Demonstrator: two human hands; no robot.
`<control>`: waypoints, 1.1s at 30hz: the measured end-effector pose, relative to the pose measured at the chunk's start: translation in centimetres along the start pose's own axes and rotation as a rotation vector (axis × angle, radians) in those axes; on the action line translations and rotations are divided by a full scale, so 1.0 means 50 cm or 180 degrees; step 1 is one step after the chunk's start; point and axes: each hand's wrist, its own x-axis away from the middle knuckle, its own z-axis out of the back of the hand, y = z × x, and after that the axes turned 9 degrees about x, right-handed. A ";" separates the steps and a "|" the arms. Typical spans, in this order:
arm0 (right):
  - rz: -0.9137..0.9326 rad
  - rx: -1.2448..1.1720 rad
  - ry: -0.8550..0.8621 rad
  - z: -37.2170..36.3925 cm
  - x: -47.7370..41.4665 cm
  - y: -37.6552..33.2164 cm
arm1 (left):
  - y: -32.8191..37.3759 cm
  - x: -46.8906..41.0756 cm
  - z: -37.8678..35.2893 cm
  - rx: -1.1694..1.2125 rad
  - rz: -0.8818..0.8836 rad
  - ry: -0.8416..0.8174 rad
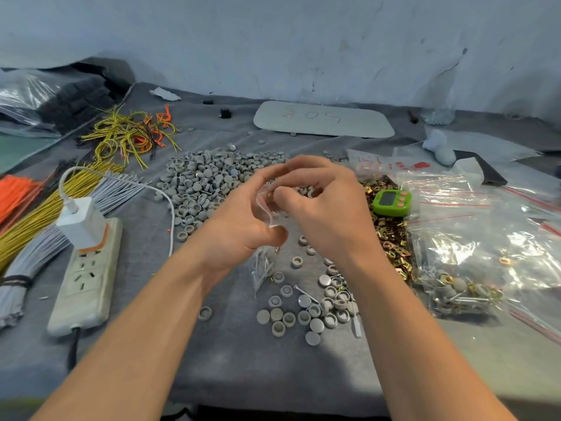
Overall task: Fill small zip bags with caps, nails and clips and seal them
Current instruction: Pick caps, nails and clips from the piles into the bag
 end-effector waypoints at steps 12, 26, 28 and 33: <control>-0.1054 -0.1324 -0.0218 -0.001 0.001 0.030 | 0.008 0.011 0.023 0.0121 -0.0295 0.0240; -0.1274 -0.0984 -0.1326 -0.023 0.031 0.036 | 0.014 0.020 0.023 0.1323 0.0542 0.0226; -0.1379 -0.1109 -0.1440 -0.026 0.026 0.037 | 0.015 0.020 0.031 0.1481 0.0639 0.0181; -0.1541 -0.1424 -0.1673 -0.020 0.025 0.052 | 0.017 0.017 0.040 0.1879 0.0606 -0.0207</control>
